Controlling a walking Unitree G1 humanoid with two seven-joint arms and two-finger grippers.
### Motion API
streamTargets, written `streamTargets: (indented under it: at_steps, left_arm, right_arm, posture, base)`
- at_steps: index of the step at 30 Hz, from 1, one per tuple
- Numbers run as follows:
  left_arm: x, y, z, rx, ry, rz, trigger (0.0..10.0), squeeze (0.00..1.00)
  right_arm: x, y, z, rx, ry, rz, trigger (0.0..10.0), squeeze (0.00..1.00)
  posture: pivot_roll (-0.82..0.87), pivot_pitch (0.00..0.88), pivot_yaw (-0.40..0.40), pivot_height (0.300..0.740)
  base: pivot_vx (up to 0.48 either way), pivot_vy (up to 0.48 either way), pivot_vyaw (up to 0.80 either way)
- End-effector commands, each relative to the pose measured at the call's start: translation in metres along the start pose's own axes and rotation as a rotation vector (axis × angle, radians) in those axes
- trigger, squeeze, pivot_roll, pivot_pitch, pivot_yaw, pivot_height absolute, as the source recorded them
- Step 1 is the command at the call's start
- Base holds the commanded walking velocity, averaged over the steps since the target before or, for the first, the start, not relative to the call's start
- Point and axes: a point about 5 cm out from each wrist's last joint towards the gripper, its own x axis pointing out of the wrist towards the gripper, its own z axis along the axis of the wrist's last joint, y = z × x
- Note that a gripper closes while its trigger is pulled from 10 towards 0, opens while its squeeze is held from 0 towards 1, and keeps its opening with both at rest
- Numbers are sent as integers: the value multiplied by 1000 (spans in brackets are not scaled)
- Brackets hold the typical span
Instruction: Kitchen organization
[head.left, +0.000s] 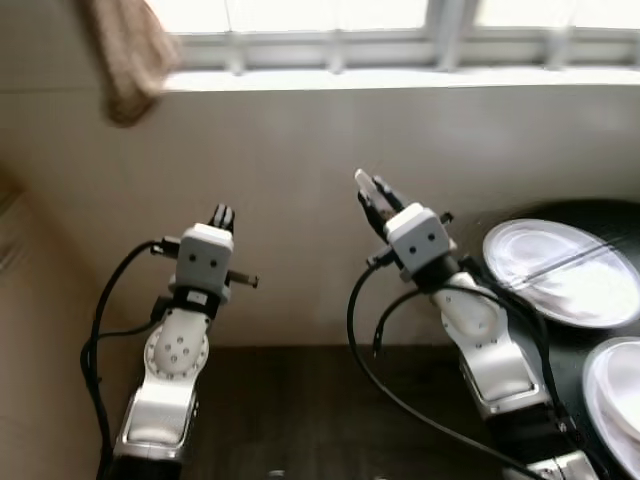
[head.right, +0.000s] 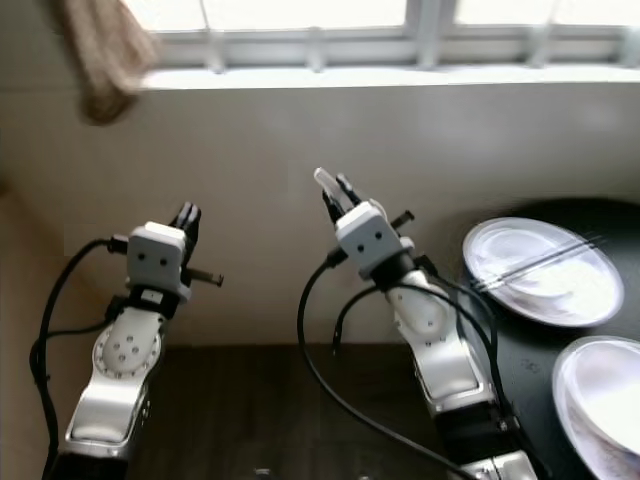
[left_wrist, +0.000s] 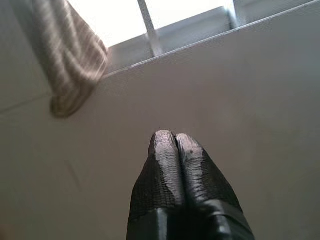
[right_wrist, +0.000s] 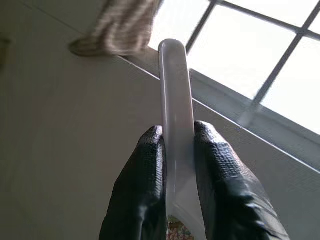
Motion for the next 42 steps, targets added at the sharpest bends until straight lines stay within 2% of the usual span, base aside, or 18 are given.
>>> streamTargets:
  at_steps: [1,13,24,42]
  left_arm:
    - [2,0,4,6,-21,-3,10000,0]
    - [2,1,3,16,-13,0,10000,0]
    - [2,7,9,-1,-60,29,10000,0]
    - [4,10,13,-6,-88,33,10000,0]
  right_arm:
    - [1,-4,4,-16,-13,-15,0,0]
    - [2,-4,4,-19,-12,-33,0,0]
    - [6,-7,9,-29,-41,-59,0,0]
    - [11,-11,15,-54,-79,-95,0,0]
  posture:
    - [-46,4,-25,740]
    - [-47,4,-25,740]
    - [-44,2,-26,740]
    - [-42,4,-27,740]
  base:
    - [0,0,800]
    - [0,0,800]
    - [0,0,800]
    - [346,0,800]
